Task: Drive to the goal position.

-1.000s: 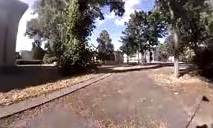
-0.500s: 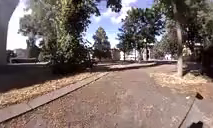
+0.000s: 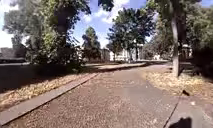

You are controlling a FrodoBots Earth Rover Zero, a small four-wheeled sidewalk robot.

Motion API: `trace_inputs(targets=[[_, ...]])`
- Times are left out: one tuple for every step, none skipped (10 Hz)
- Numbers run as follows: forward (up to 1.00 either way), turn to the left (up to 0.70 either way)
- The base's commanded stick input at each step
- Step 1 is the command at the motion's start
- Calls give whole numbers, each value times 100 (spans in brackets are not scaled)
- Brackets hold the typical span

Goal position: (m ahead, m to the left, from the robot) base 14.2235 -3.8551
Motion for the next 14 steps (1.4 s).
trace_inputs(targets=[[70,0],[70,0],[70,0],[70,0],[70,0],[70,0],[70,0],[70,0],[70,-2],[70,-25],[70,-13],[70,0],[70,0],[70,0]])
